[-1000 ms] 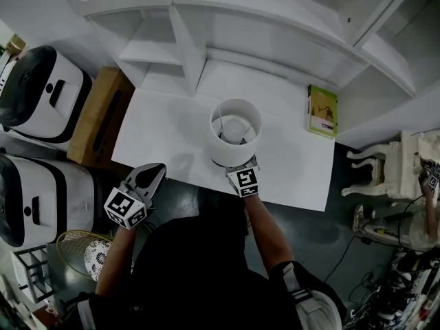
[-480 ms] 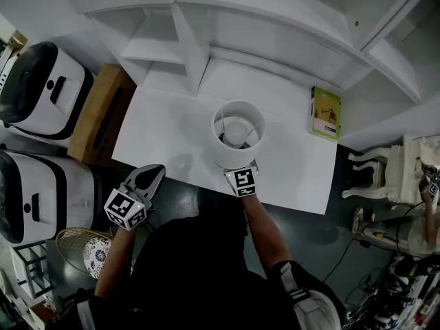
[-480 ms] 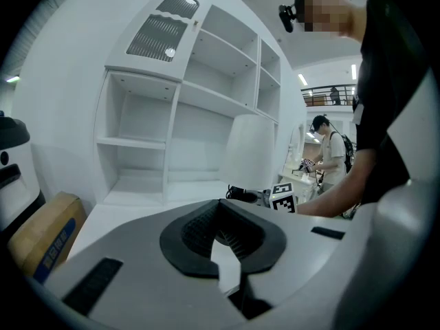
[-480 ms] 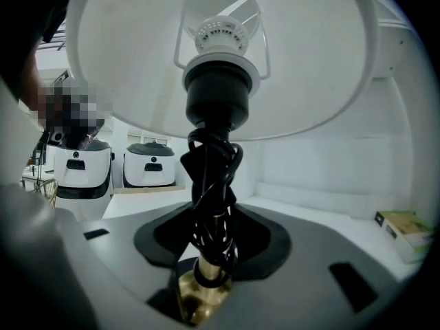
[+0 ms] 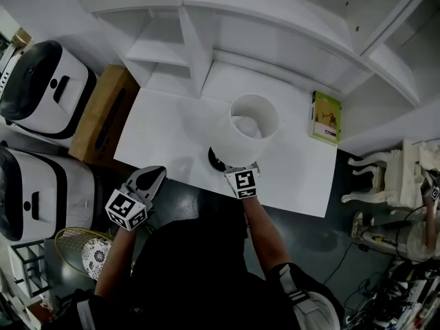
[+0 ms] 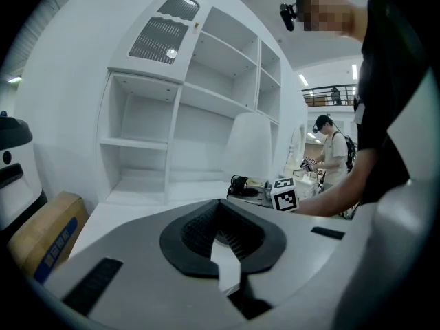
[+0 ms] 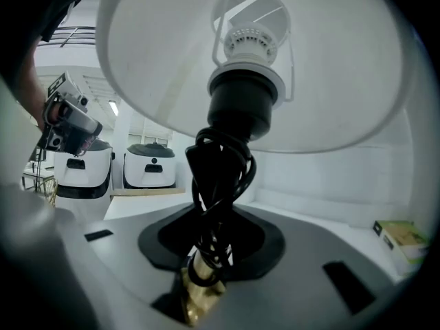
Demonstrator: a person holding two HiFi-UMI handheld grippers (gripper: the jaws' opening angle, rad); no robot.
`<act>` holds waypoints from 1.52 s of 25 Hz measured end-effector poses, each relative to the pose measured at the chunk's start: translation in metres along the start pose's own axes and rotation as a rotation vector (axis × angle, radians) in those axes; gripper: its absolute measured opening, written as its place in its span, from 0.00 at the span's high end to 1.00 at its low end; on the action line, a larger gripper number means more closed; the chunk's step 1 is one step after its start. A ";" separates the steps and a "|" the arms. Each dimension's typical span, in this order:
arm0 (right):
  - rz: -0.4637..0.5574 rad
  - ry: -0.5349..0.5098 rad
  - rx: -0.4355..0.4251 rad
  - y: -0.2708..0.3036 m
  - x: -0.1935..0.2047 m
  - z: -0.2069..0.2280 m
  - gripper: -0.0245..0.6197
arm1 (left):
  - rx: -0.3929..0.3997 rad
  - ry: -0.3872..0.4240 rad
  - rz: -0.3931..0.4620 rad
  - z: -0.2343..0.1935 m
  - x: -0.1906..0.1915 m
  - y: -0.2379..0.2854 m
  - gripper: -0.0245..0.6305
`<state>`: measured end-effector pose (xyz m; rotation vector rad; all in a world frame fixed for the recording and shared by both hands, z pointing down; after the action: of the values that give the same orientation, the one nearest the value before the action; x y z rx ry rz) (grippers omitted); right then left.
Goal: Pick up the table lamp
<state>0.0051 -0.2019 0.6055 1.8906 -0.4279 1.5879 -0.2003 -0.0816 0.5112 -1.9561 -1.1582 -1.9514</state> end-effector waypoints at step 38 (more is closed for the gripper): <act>-0.082 -0.125 -0.150 -0.067 -0.137 -0.017 0.79 | -0.077 -0.127 0.194 -0.006 0.023 -0.030 0.95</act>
<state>0.0028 -0.1606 0.4575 1.8734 -0.5022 1.3512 -0.2259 -0.0552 0.5204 -2.1686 -0.8920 -1.8231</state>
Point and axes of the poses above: the fingertips, and each gripper's own axes: y forward along the fingers, z to its right, x out of its underside, the point moved 4 cm from there along -y, backward along the fingers, and after that the axes turned 5 degrees about -z, right-handed, at the moved point
